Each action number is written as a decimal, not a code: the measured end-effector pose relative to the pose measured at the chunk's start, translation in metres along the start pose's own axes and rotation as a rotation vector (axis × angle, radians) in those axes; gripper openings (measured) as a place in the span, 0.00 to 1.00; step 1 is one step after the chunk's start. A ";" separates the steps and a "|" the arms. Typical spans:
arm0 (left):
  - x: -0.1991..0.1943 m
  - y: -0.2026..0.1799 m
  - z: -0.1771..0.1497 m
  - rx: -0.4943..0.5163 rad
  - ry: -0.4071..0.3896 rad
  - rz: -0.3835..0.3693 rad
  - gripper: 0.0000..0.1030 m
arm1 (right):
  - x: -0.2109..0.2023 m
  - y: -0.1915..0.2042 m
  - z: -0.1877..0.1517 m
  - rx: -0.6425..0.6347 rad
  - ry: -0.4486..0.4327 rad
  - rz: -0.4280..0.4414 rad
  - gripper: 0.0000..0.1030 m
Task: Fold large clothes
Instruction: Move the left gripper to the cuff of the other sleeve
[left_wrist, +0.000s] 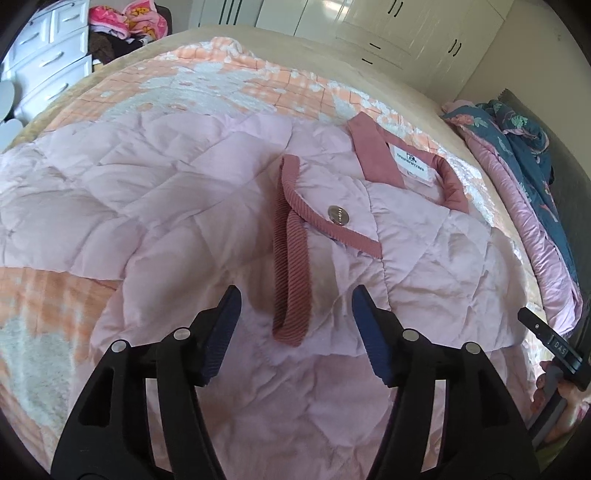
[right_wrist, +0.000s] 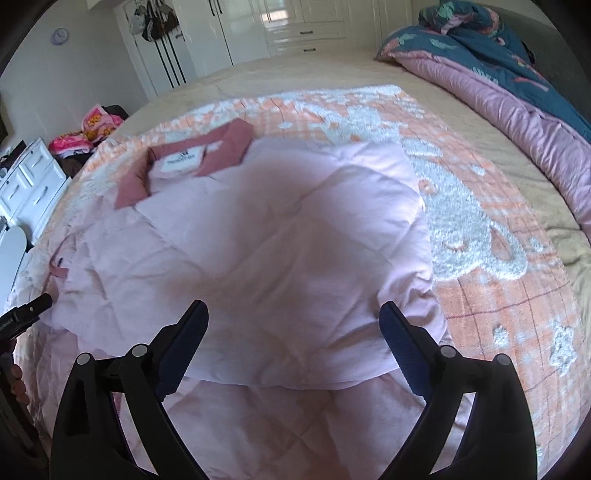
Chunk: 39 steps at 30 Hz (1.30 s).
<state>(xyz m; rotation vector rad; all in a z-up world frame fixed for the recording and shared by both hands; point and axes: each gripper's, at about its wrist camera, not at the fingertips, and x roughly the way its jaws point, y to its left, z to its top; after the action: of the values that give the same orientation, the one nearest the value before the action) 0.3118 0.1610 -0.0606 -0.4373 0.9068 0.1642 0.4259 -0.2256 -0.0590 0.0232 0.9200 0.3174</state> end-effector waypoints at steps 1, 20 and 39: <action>-0.001 0.002 0.000 -0.005 0.000 -0.003 0.58 | -0.003 0.002 0.000 -0.004 -0.013 0.004 0.92; -0.041 0.039 0.012 -0.080 -0.074 0.104 0.91 | -0.026 0.051 0.003 -0.044 -0.100 0.091 0.96; -0.072 0.096 0.030 -0.213 -0.150 0.182 0.91 | -0.051 0.182 0.011 -0.194 -0.117 0.249 0.96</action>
<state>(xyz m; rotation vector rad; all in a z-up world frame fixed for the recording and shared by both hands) 0.2583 0.2634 -0.0160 -0.5326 0.7838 0.4577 0.3590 -0.0649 0.0153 -0.0223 0.7680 0.6298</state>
